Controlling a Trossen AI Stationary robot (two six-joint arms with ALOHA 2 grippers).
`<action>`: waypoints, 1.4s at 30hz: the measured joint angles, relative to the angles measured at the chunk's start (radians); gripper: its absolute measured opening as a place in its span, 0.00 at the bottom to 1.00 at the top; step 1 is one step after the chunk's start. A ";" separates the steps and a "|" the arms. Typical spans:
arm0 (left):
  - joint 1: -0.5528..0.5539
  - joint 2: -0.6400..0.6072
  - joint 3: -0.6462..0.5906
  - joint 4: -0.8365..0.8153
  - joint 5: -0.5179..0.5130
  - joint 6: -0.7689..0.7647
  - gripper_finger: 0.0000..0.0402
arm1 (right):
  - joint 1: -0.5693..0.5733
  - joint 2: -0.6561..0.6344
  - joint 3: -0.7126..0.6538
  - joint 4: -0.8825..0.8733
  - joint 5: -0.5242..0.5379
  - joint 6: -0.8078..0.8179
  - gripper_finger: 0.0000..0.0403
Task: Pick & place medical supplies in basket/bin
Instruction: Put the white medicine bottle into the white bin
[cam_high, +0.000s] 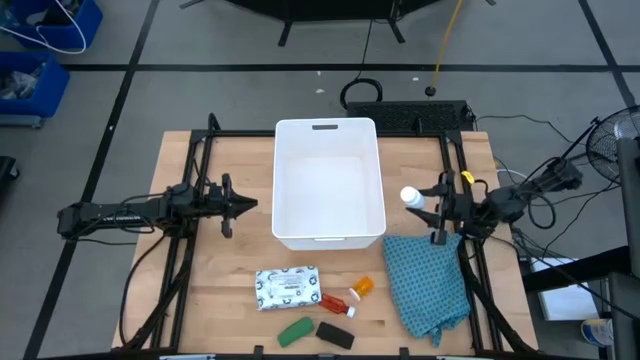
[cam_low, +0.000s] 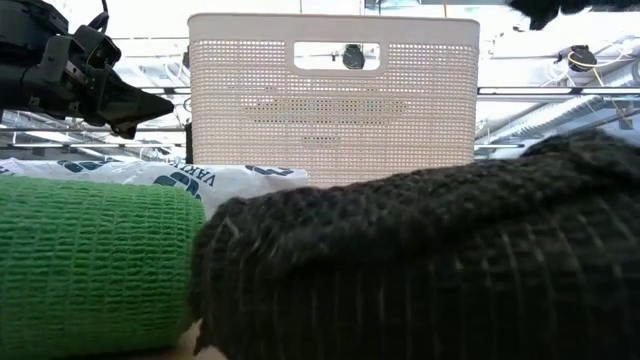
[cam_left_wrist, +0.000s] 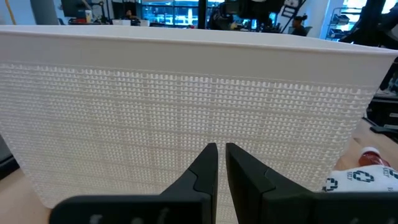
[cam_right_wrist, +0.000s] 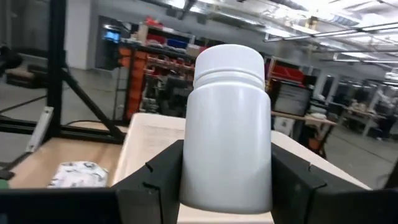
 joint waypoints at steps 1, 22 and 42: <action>0.000 0.000 0.000 0.000 0.000 0.000 0.09 | -0.007 -0.011 -0.017 0.012 -0.001 0.002 0.41; 0.000 0.000 0.000 0.000 -0.027 0.027 0.09 | -0.272 0.447 0.435 -0.239 -0.152 0.021 0.41; 0.000 0.000 0.000 -0.029 -0.021 -0.008 0.09 | -0.723 1.036 0.855 -0.512 -0.627 -0.091 0.41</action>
